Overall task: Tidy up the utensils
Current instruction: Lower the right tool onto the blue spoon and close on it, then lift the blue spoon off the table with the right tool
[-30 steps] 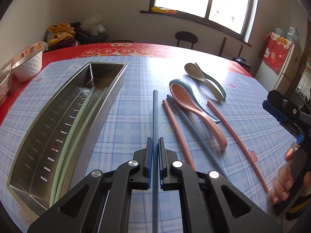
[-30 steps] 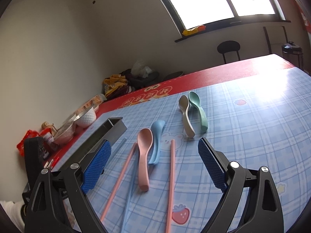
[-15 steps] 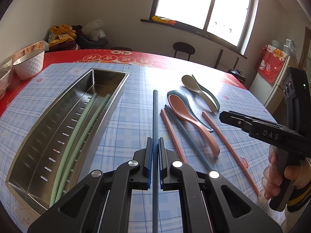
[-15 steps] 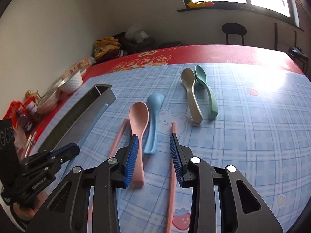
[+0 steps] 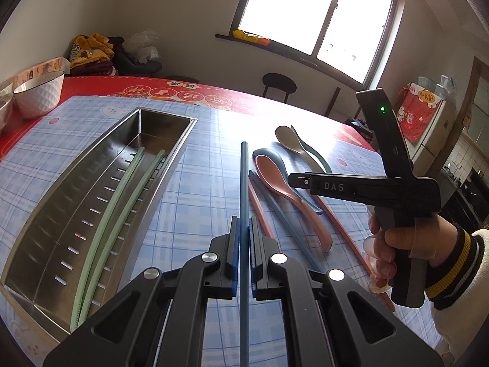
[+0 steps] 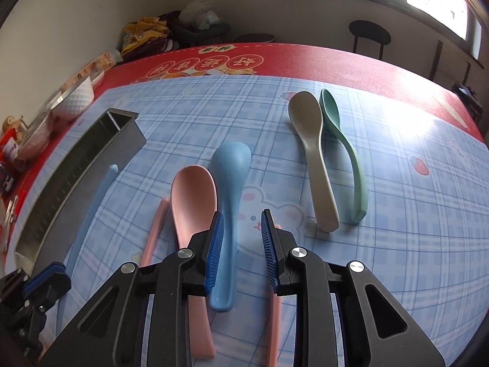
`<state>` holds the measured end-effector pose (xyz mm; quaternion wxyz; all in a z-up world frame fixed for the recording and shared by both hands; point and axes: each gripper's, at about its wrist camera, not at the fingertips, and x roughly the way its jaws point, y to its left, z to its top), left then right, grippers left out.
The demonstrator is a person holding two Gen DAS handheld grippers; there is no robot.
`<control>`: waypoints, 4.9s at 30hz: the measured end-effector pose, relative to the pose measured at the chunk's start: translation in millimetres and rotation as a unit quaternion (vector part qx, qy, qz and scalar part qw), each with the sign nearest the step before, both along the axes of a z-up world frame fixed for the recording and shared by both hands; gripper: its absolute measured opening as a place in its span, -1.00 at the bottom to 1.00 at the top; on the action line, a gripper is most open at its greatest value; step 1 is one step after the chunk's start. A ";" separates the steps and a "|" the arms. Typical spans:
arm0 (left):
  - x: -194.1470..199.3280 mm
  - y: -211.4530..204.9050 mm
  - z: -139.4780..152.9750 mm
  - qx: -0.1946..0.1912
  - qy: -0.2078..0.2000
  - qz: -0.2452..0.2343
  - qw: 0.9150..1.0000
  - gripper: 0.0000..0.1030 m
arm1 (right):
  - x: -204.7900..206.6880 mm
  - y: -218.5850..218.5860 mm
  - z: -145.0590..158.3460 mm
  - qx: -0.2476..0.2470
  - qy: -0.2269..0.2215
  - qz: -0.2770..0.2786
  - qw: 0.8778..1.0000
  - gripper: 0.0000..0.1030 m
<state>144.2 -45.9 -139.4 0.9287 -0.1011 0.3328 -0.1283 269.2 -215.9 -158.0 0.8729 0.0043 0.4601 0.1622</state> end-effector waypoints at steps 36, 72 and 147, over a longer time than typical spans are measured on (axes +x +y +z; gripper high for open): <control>-0.5 -1.7 -0.7 0.000 -0.001 -0.006 1.000 -0.89 | 6.9 -28.1 -3.4 0.062 0.028 -0.001 0.998 -0.73; 0.4 -2.4 -0.8 -0.003 0.000 -0.014 1.000 -0.89 | -26.2 21.8 0.0 -0.222 -0.058 0.034 0.973 -0.73; 3.1 -11.0 -1.6 0.021 0.006 -0.013 1.000 -0.89 | -91.5 -59.6 14.4 0.202 -0.107 -0.036 0.973 -0.72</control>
